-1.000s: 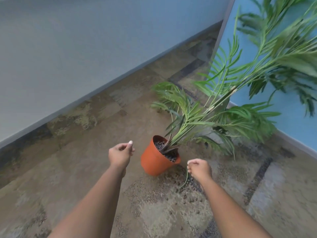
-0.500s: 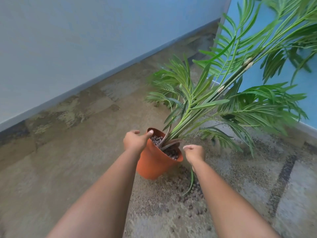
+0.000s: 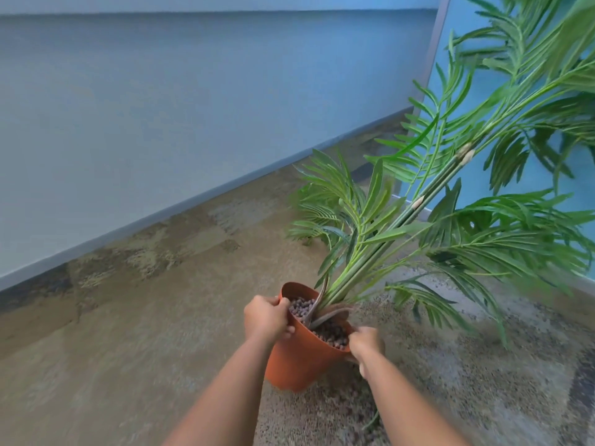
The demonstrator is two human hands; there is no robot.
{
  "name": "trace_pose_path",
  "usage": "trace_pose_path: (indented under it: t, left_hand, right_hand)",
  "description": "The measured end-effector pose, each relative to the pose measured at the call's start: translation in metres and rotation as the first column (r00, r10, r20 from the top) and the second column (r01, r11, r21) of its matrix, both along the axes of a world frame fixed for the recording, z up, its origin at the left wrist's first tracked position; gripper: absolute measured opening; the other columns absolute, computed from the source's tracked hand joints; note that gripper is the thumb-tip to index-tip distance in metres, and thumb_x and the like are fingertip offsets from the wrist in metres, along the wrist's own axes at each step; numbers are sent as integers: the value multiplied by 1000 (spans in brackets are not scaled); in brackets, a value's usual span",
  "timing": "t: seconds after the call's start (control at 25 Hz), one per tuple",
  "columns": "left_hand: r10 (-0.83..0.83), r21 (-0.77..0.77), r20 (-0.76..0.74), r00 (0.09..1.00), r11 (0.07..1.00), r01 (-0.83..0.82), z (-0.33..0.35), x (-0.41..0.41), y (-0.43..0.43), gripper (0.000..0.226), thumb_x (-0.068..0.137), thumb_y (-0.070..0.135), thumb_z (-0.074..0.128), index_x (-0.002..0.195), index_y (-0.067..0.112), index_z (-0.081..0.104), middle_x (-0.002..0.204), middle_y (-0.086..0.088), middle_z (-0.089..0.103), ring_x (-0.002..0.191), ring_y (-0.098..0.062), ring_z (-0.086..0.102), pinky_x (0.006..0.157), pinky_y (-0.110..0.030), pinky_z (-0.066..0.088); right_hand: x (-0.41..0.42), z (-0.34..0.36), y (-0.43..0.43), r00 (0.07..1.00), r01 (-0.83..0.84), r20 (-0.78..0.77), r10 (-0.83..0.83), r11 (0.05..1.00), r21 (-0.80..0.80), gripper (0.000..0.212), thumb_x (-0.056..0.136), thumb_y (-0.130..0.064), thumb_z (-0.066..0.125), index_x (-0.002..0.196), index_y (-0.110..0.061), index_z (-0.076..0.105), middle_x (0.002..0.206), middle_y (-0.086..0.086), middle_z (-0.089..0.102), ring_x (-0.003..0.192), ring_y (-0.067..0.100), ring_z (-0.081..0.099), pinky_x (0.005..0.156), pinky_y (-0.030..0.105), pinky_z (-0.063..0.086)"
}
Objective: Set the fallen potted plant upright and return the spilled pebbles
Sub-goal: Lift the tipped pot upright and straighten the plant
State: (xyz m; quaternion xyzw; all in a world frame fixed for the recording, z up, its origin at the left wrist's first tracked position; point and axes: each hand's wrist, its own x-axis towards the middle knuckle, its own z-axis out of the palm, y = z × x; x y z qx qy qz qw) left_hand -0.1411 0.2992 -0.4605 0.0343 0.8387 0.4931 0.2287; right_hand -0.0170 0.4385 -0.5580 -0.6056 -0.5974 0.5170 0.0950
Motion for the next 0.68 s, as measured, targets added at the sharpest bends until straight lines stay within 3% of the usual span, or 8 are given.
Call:
trace_pose_path:
  t: [0.12,0.2,0.32,0.4,0.56,0.68]
  left_hand:
    - [5,-20,-25,1000,1000,-5,-2,1,-12,25,95,20,56,109,7,72,49,-13,64,50,-29,71,52,-37,62]
    - [6,-40,-49,999,999,-8,-6,-1,-22,24,95,20,54,96,7,74,50,-13,65,46,-26,69,49,-35,60]
    - [27,-69,-107,994,997,-35,-17,-4,-38,37,96,22,52,64,10,66,40,-7,60,37,-21,64,44,-32,57]
    - [42,-83,-137,990,995,-54,-26,-7,-51,45,95,22,51,52,11,57,35,-2,56,39,-22,65,48,-33,57]
    - [80,-76,-130,988,993,-90,-42,-21,-80,45,97,22,52,55,6,61,49,-15,64,50,-29,68,59,-46,60]
    - [127,-68,-94,987,989,-134,-56,-31,-99,43,99,22,49,62,6,64,46,-9,62,37,-22,60,47,-32,53]
  right_hand:
    - [0,7,-8,1000,-30,8,30,999,14,29,89,-2,49,88,-11,77,88,12,75,82,34,70,74,50,61]
    - [-2,9,-12,998,-59,7,58,997,59,30,89,-1,49,91,-11,78,90,11,76,82,33,71,74,49,61]
    - [-7,16,-23,993,-115,33,111,974,196,32,88,-1,52,99,-15,79,85,7,77,74,26,69,63,32,57]
    - [-9,21,-34,987,-157,58,147,946,283,33,89,-1,53,104,-17,78,84,6,77,67,21,64,52,21,42]
    - [-23,38,-56,966,-255,149,213,888,384,29,91,-8,56,110,-18,75,93,8,77,68,22,63,56,21,41]
    - [-32,45,-72,940,-339,194,279,819,462,30,93,-13,57,121,-14,69,102,10,76,83,22,72,62,26,56]
